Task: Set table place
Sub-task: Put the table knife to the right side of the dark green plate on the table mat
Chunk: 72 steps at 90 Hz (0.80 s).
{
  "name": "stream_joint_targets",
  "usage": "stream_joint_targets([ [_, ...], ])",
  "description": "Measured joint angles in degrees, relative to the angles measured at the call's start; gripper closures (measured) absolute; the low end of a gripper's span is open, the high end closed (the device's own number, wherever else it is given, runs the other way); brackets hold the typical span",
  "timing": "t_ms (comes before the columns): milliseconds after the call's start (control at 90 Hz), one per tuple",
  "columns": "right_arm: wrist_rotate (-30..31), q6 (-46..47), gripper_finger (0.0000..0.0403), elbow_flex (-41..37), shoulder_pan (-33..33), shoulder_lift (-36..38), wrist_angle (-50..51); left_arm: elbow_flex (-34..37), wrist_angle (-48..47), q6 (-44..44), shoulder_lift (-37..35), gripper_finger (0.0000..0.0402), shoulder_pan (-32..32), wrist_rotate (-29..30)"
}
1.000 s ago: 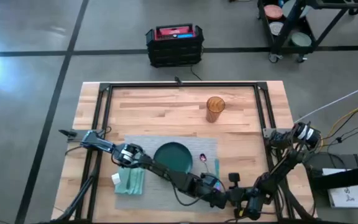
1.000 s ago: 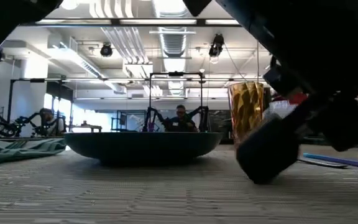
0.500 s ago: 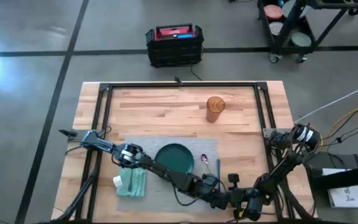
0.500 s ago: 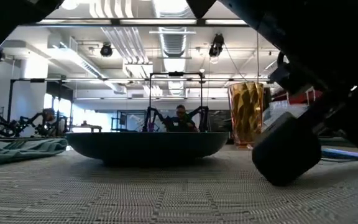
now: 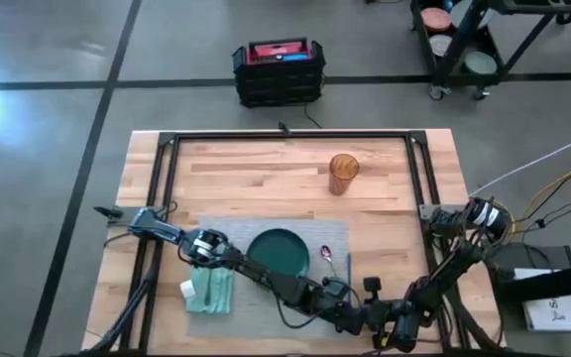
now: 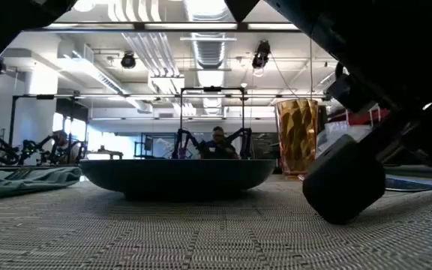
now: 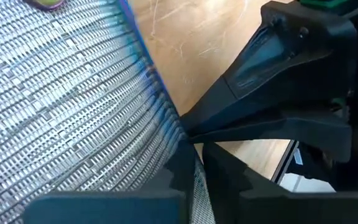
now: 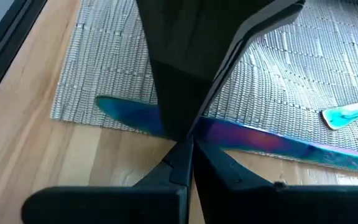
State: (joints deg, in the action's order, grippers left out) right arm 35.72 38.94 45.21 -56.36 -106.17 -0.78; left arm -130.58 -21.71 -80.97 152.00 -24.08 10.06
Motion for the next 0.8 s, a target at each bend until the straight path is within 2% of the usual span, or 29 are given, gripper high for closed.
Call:
stream_joint_targets([
  [344,0.1,-0.8,0.0403,0.0,-0.7,2.0,2.0,0.0,-2.9,3.0,-1.0,0.0401,-0.8,2.2],
  [511,-0.9,-0.3,0.0403,-0.2,-1.5,6.8,7.0,0.2,-4.0,5.3,-2.1,0.0401,-1.1,3.2],
  [667,-4.8,1.3,0.0403,-0.2,-2.6,12.0,12.3,0.2,-5.0,8.0,-3.3,0.0401,-1.4,4.0],
  [800,-4.8,2.0,0.0403,-0.2,-3.7,16.3,14.6,0.2,-4.7,10.8,-4.6,0.0401,-1.4,4.5],
])
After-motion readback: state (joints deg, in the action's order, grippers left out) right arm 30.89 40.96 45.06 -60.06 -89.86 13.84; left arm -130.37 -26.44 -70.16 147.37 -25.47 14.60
